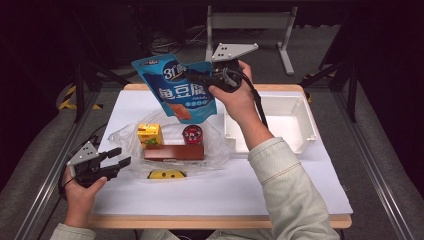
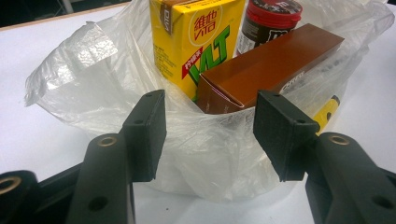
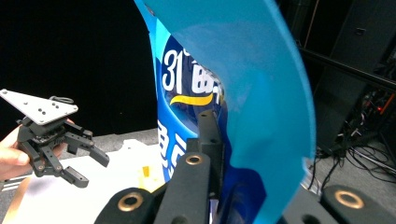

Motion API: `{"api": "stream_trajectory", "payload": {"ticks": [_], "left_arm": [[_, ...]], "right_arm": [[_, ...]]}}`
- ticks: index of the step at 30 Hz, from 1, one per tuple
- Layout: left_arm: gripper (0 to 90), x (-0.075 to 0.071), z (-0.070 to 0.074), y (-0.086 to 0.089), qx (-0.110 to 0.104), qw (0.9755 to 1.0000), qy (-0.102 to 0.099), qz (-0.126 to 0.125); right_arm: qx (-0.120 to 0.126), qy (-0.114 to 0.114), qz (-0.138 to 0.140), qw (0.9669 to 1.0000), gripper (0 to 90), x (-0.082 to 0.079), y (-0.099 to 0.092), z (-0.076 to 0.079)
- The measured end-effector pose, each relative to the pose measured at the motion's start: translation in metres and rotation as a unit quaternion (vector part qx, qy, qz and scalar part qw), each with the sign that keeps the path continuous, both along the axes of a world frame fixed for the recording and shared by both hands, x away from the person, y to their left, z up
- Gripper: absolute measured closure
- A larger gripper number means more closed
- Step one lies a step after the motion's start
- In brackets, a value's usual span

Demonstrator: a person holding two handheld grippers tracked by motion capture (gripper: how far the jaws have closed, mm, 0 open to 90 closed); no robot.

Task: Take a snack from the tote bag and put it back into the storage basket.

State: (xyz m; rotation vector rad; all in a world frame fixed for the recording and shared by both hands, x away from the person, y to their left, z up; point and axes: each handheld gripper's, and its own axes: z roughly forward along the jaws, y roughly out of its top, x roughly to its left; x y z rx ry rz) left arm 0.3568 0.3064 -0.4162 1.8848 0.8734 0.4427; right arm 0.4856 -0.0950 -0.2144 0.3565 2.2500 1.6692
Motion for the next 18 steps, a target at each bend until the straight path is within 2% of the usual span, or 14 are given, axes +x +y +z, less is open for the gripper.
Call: {"api": "stream_trajectory", "payload": {"ticks": [18], "left_arm": [[44.2, 0.0, 0.0, 0.0, 0.001, 1.0, 0.0, 0.002]], "right_arm": [[0.0, 0.002, -0.044, 0.999, 90.0, 0.0, -0.051, 0.006]]}}
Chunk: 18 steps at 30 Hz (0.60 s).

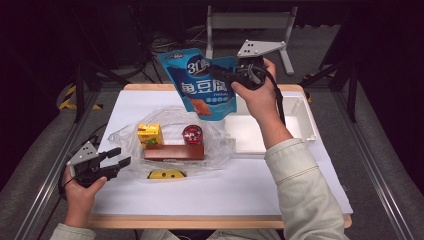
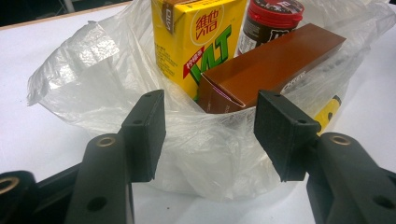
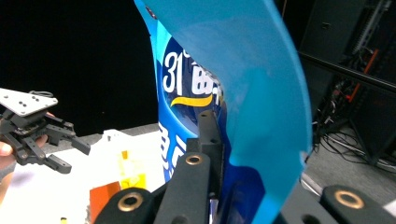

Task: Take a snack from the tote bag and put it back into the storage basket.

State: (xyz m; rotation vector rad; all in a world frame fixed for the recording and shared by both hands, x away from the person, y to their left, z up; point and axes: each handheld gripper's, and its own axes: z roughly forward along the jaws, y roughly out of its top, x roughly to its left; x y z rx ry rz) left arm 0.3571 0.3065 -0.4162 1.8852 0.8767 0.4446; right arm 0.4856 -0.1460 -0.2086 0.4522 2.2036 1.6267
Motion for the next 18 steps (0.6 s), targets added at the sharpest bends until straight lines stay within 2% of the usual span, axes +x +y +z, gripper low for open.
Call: {"api": "stream_trajectory", "payload": {"ticks": [18], "left_arm": [[43.5, 0.0, 0.001, 0.0, -0.006, 1.0, 0.005, 0.001]], "right_arm": [[0.01, 0.004, -0.06, 0.9981, 90.0, 0.002, -0.063, 0.0]]}}
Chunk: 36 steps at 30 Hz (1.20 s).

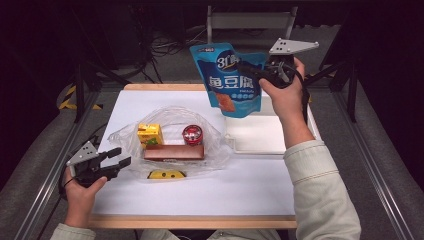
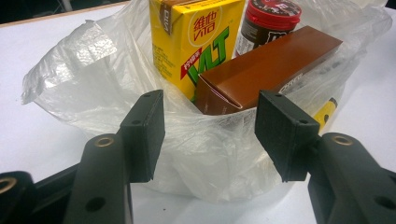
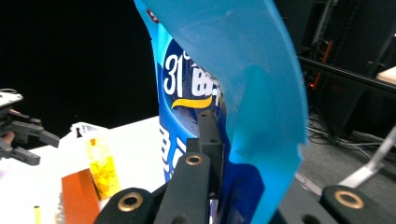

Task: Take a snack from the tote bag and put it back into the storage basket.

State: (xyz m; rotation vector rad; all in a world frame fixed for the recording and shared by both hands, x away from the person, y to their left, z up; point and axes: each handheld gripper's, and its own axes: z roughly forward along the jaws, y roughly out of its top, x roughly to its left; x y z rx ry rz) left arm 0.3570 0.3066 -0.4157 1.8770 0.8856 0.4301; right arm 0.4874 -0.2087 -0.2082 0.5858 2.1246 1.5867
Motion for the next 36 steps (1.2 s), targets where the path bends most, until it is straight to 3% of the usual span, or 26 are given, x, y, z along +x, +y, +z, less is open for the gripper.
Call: {"api": "stream_trajectory", "payload": {"ticks": [19, 29, 36], "left_arm": [[44.1, 0.0, 0.0, 0.0, -0.003, 1.0, 0.002, -0.001], [44.4, 0.0, 0.0, 0.0, -0.001, 1.0, 0.002, -0.001], [44.3, -0.001, 0.0, 0.0, -0.001, 1.0, 0.002, -0.001]], "right_arm": [[0.011, 0.007, -0.05, 0.9987, 90.0, 0.007, -0.048, -0.005], [0.026, 0.02, -0.073, 0.9968, 90.0, 0.019, -0.069, -0.022], [0.017, 0.029, -0.089, 0.9955, 90.0, 0.026, -0.077, -0.034]]}}
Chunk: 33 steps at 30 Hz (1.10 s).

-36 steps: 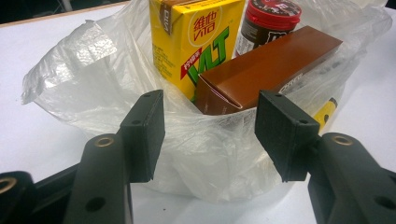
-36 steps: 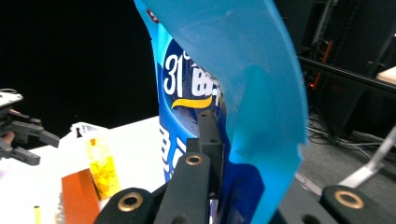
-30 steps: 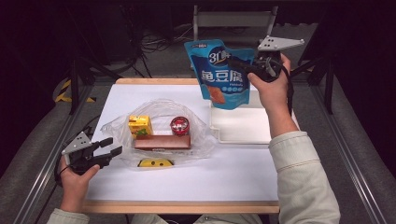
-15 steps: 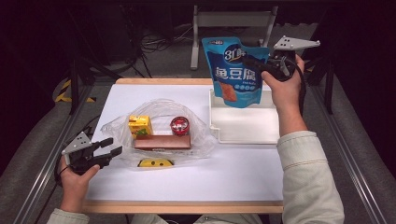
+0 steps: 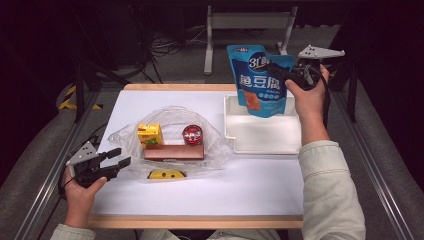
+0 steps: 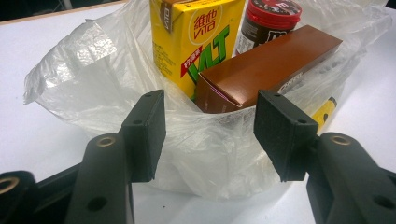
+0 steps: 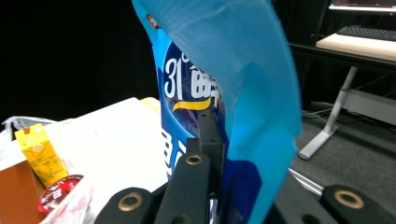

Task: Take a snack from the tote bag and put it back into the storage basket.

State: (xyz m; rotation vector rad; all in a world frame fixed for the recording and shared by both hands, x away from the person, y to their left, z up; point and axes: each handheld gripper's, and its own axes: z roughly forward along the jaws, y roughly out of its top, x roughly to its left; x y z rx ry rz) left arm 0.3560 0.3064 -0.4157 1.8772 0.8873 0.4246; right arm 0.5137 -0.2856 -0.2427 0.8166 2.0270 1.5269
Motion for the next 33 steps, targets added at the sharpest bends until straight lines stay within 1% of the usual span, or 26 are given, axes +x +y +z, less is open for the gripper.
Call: {"api": "stream_trajectory", "payload": {"ticks": [4, 9, 13, 20, 22, 28, 33], "left_arm": [[44.3, -0.001, 0.0, 0.0, 0.002, 1.0, 0.002, 0.0], [44.2, 0.0, -0.001, 0.0, 0.002, 1.0, 0.004, 0.0], [44.2, 0.0, -0.001, -0.001, 0.004, 1.0, 0.003, -0.001], [44.2, 0.0, -0.001, -0.001, 0.002, 1.0, 0.004, 0.0], [44.2, 0.0, -0.001, -0.001, 0.005, 1.0, 0.003, -0.001], [44.1, -0.001, -0.001, -0.001, 0.004, 1.0, 0.005, 0.001], [44.1, -0.001, -0.001, 0.0, 0.005, 1.0, 0.004, 0.002]], "right_arm": [[-0.001, 0.005, -0.009, 1.0, 90.0, 0.004, -0.003, -0.007], [-0.002, 0.009, -0.01, 0.9999, 90.0, 0.009, -0.003, -0.018], [0.005, 0.015, -0.01, 0.9998, 90.0, 0.012, -0.004, -0.027], [-0.007, 0.028, -0.021, 0.9994, 90.0, 0.019, -0.002, -0.039], [-0.005, 0.031, -0.024, 0.9992, 90.0, 0.02, -0.003, -0.043], [0.009, 0.038, -0.026, 0.9989, 90.0, 0.024, -0.003, -0.054], [0.014, 0.037, -0.025, 0.9989, 90.0, 0.026, -0.001, -0.059]]}}
